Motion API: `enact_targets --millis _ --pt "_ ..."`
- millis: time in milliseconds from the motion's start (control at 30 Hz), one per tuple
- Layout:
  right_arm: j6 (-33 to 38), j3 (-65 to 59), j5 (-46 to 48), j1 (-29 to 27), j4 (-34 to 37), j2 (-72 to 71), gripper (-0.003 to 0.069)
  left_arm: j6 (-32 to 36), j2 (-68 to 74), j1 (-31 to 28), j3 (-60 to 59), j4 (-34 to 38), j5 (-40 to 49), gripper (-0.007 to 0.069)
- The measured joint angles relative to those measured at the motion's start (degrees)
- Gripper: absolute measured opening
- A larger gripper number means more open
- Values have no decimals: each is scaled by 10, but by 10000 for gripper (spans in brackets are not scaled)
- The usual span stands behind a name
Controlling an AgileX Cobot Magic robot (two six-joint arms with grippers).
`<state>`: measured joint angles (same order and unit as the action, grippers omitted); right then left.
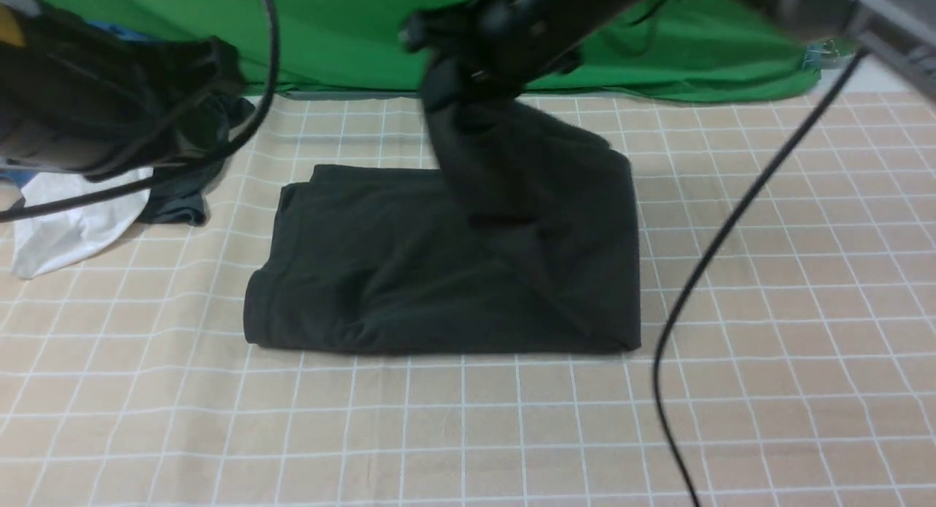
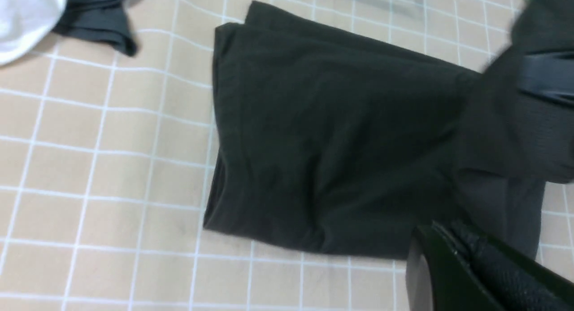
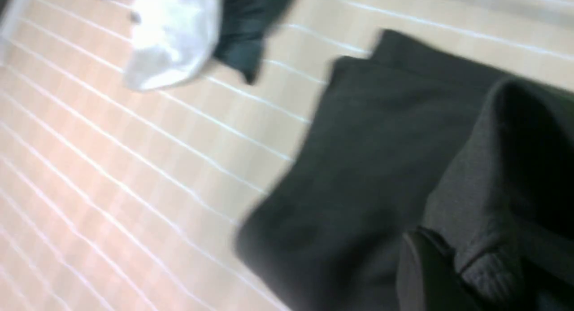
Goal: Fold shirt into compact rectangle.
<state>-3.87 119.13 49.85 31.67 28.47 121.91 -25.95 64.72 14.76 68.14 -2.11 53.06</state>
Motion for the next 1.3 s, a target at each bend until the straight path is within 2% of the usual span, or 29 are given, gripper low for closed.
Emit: enact_targets --millis 200,367,500,533,567,633,733,800,900,1067,1100,1167,1300 --pt "-4 0 -85 36 50 55 123 -6 -28 0 0 -2 42 13" --pt "-5 0 -125 55 57 92 126 -6 -34 0 0 -2 57 13" --pt "-5 0 -170 68 67 121 219 -8 -34 0 0 -2 66 13" --pt "-7 0 -181 70 71 126 289 -8 -34 0 0 -2 67 13" --pt "-7 0 -186 70 72 130 320 -8 -34 0 0 -2 67 13" --pt "-7 0 -187 70 74 133 426 -8 -34 0 0 -2 69 13" --pt "-3 10 -155 61 75 133 481 -8 -34 0 0 -2 70 13" --pt "5 25 -103 45 77 127 487 -8 -34 0 0 -2 70 13" --pt "44 52 -7 10 71 109 433 -8 -30 0 0 -2 71 13" --pt "78 95 156 -54 4 67 114 -8 8 0 0 14 58 13" --pt "80 97 170 -64 -15 57 75 -8 22 0 0 17 49 13" --pt "83 89 185 -77 -55 33 40 -7 60 0 0 28 24 13" --pt "86 36 192 -80 -106 -14 38 11 140 0 2 55 -24 13"
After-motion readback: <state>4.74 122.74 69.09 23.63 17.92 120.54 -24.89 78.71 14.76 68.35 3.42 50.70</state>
